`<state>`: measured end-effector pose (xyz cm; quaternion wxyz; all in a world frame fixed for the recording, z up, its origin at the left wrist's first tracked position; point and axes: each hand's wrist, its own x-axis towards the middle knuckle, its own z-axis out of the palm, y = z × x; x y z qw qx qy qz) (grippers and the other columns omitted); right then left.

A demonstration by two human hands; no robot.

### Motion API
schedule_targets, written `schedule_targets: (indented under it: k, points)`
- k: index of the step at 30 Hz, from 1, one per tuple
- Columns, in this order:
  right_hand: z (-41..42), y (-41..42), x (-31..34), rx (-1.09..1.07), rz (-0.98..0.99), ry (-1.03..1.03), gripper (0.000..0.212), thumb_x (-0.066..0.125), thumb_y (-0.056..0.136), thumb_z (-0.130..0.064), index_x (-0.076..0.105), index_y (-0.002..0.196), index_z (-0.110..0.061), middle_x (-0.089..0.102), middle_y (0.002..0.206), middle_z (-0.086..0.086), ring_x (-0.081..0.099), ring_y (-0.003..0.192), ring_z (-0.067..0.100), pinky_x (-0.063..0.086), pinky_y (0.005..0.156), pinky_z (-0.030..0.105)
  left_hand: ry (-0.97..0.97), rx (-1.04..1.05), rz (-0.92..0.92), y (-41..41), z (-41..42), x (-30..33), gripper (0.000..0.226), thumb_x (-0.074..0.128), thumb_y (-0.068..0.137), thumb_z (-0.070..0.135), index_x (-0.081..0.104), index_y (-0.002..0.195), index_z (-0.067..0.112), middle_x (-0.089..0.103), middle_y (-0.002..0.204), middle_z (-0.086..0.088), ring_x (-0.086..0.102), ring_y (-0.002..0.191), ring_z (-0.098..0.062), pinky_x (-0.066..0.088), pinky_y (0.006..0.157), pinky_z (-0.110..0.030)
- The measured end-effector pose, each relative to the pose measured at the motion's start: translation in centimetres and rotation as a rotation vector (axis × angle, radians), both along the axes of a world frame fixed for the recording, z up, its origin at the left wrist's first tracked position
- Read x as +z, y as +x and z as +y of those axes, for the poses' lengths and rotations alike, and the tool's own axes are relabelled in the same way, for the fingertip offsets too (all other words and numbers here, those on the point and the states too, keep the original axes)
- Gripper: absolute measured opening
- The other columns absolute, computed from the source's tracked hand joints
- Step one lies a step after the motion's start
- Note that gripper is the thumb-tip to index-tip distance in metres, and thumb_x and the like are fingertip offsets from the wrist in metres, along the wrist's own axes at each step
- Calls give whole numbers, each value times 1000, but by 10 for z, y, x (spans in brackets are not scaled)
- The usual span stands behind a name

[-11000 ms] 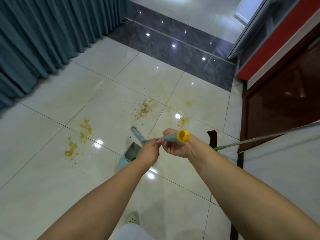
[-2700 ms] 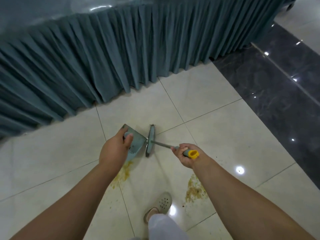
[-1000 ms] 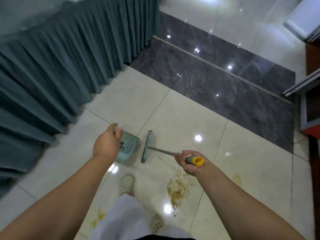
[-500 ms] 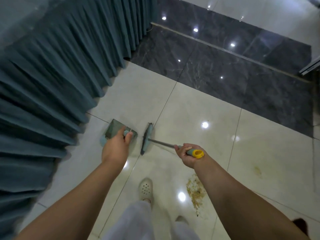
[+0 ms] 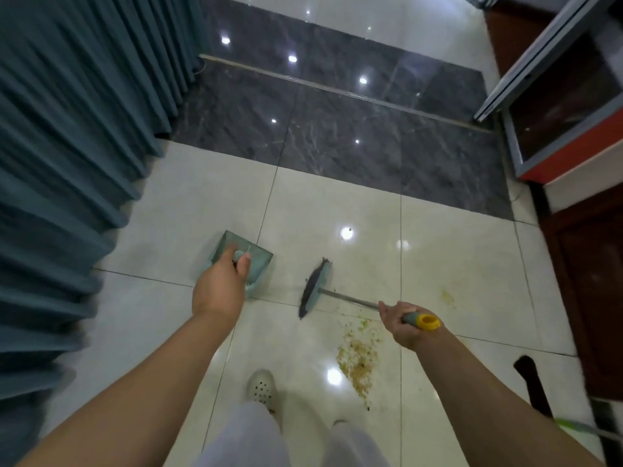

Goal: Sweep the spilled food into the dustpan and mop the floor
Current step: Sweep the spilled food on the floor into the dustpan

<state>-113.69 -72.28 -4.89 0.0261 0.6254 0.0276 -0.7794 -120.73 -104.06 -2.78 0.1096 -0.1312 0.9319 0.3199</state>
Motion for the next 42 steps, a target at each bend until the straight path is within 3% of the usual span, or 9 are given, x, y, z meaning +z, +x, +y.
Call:
schedule_targets:
  k: [2,6,9,11,15,20,24,31,42]
  points:
    - [8,9,2,-28,1,23,48,41,100,-12,30,144,6,47,126,22,43,27,11,36,27,13,27,-7,4,-5,2,1,38,33,100,38,48,131,21,66,90,-18,60,77,-32,45,63,-32]
    - [14,17,11,30,5,108,35,37,101,-11,37,133,3,53,75,31,42,31,8,38,31,11,34,-34,21,-12,3,4,38,34,100,37,48,130,19,66,91,-21,61,80,-34,44,64,-34]
    - [12,15,17,95,23,75,26,36,103,-16,41,113,8,53,50,20,40,21,12,39,35,15,27,-42,13,-14,5,4,39,34,100,37,46,133,19,66,92,-21,60,80,-34,44,65,-34]
    - [3,5,24,147,34,63,29,38,103,-17,42,113,9,51,69,13,43,24,11,40,38,17,16,-46,9,-17,7,4,41,32,100,37,44,136,21,66,90,-20,58,77,-32,43,63,-33]
    - [-21,-27,37,169,45,141,38,42,100,-7,36,138,-4,42,90,25,46,24,17,37,29,13,-3,-12,4,-27,4,3,43,32,100,38,41,140,23,67,92,-19,62,83,-33,47,67,-34]
    - [-51,-77,39,332,56,108,44,42,98,-3,35,142,-2,43,93,28,47,23,21,38,27,16,-29,69,9,-43,-14,4,43,32,100,38,41,139,23,67,92,-19,62,83,-34,53,68,-39]
    - [-88,-131,29,450,87,91,32,41,97,0,42,129,-4,44,94,28,48,29,19,38,27,15,-56,141,8,-62,-29,4,46,30,100,41,39,141,22,68,102,-17,63,92,-34,52,72,-37]
    - [-127,-214,4,613,87,-38,21,43,96,0,42,117,-1,45,89,29,42,20,18,38,25,15,-131,196,16,-111,-40,1,41,30,98,43,49,127,20,67,88,-13,62,76,-29,50,62,-36]
    - [-83,-289,-19,630,83,-66,25,40,98,-2,43,123,-1,47,89,29,40,20,15,39,26,15,-78,172,17,-188,-2,-4,40,30,98,44,50,123,20,67,91,-13,64,80,-30,56,68,-43]
